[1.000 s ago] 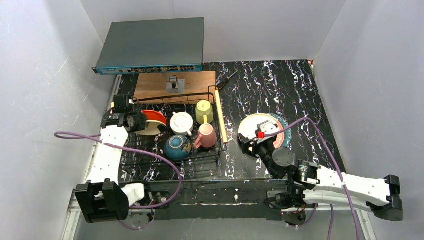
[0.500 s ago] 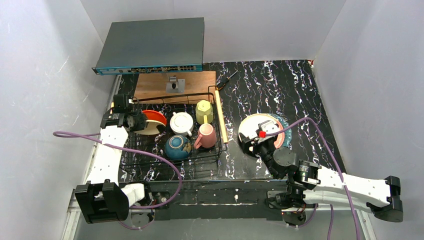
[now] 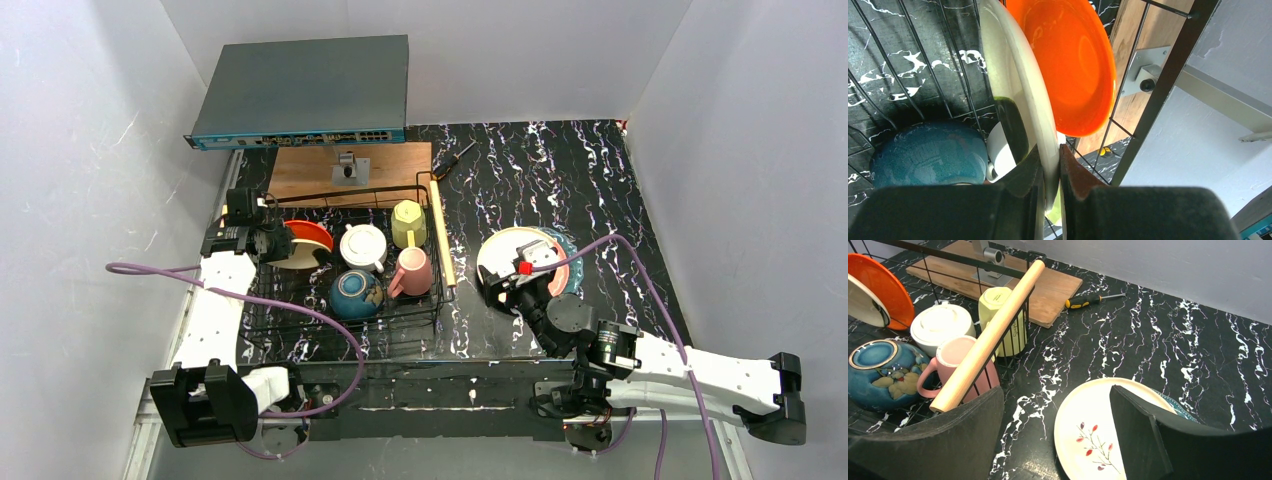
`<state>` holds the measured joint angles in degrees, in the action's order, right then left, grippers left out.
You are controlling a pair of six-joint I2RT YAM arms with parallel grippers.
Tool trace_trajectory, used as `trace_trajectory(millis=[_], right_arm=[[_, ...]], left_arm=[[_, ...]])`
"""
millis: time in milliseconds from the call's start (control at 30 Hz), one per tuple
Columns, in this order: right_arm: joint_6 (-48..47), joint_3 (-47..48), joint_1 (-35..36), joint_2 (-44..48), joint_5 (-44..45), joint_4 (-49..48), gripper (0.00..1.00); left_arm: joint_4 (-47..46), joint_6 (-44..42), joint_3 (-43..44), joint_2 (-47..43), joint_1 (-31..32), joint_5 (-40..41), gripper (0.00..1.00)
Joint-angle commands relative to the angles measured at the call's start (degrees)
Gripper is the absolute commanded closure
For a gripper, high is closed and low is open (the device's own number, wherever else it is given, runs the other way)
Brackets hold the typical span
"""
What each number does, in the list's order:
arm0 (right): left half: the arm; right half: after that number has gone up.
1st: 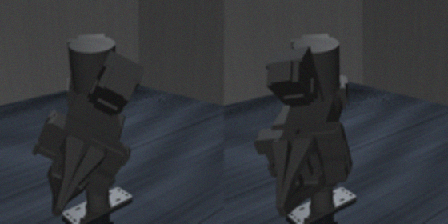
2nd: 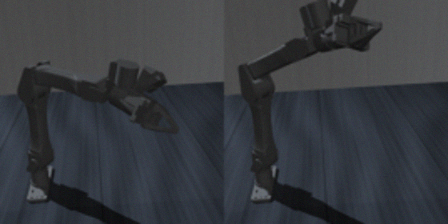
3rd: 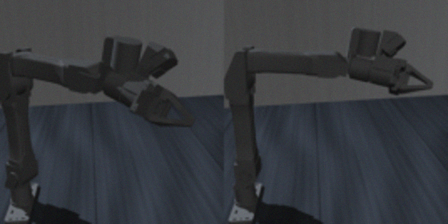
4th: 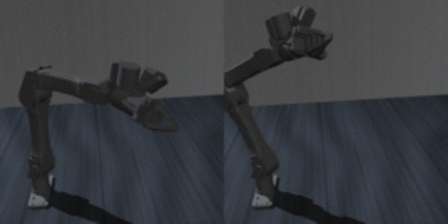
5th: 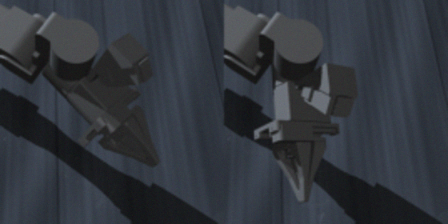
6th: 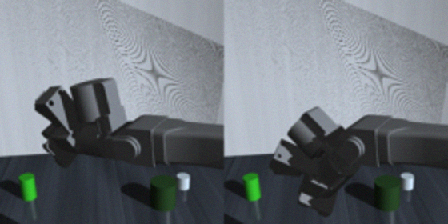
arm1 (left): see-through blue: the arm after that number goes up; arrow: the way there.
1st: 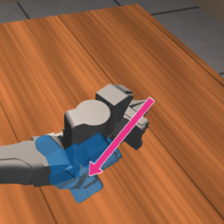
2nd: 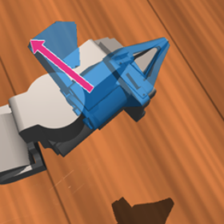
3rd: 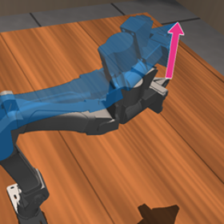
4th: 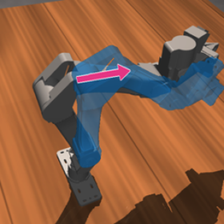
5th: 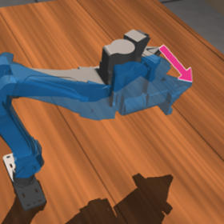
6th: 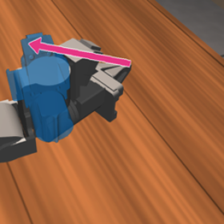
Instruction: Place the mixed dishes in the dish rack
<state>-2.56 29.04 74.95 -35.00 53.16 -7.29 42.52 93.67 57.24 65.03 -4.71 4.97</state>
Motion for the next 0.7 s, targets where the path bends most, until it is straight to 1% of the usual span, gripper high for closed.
trace_trajectory(millis=[0,333,667], right_arm=[[0.89,0.14,-0.55,0.3,-0.33,-2.28,0.15],[0.56,0.76,-0.93,-0.31,-0.89,-2.46,0.15],[1.28,0.23,-1.39,-0.25,-1.35,-2.38,0.15]], left_arm=[[-2.45,0.0,2.59,-1.85,-0.34,1.2,1.0],[-2.43,0.37,2.14,-0.58,-0.33,0.23,1.0],[-2.82,0.67,-0.73,0.47,-0.37,0.24,1.0]])
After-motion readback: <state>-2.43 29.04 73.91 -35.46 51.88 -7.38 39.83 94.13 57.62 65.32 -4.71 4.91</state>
